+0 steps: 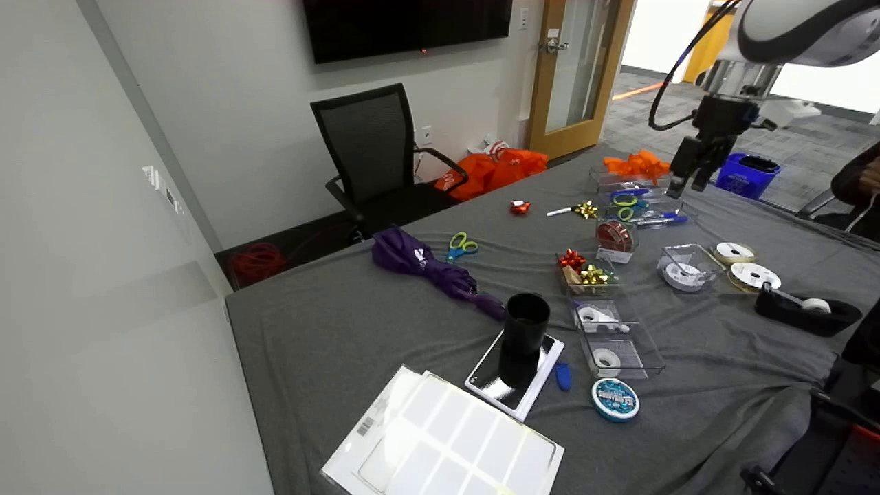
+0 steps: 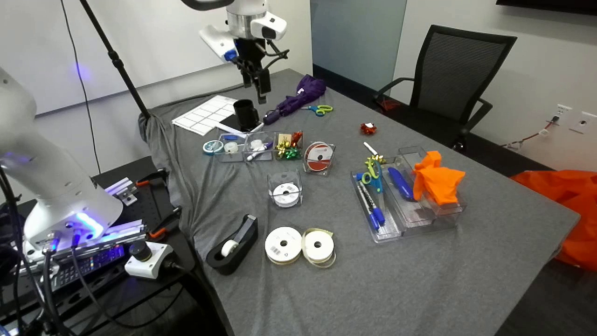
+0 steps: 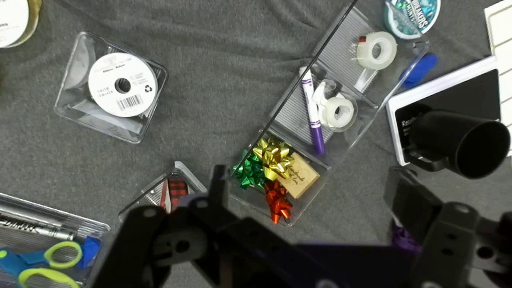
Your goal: Move the yellow decoration to the table
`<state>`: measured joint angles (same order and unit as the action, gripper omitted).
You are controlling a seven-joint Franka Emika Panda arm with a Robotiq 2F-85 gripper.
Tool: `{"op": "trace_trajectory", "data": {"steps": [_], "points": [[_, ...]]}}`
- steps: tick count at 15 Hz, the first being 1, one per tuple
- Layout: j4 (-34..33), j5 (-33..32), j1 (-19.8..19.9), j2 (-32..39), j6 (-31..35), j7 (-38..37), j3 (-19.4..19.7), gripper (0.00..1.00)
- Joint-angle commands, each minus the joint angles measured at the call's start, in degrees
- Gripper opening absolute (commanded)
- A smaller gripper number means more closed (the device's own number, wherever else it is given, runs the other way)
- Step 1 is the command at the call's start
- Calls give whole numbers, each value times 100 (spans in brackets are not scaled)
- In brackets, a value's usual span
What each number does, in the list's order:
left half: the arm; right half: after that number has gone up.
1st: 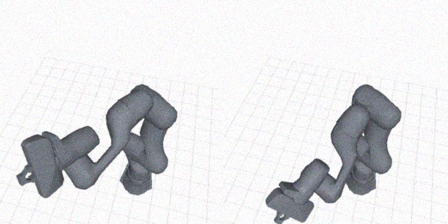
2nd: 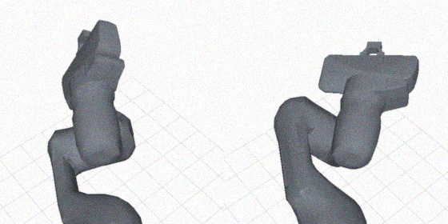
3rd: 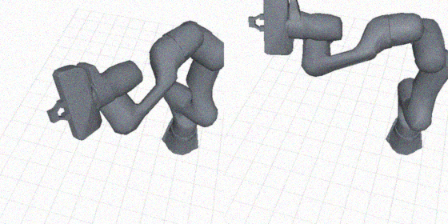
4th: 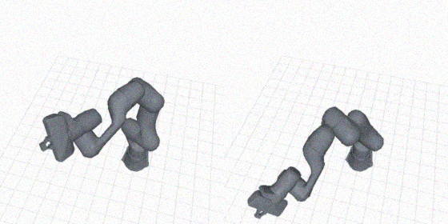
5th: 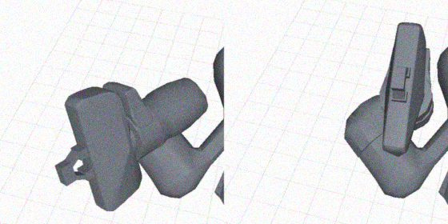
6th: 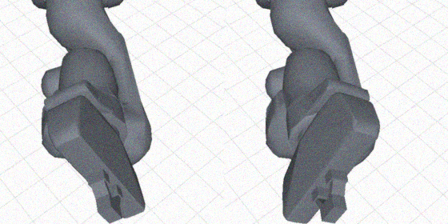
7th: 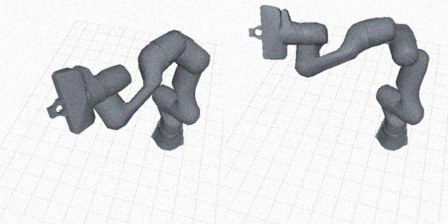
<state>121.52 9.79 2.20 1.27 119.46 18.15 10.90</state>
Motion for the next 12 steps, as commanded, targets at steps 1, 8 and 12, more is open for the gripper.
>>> {"op": "trace_trajectory", "data": {"steps": [1, 8, 12], "points": [[-122, 240, 120, 675, 435, 232, -317, 100], [-889, 947, 292, 1977, 1499, 341, -884, 100], [-1407, 775, 429, 2537, 1412, 72, -989, 100]]}}
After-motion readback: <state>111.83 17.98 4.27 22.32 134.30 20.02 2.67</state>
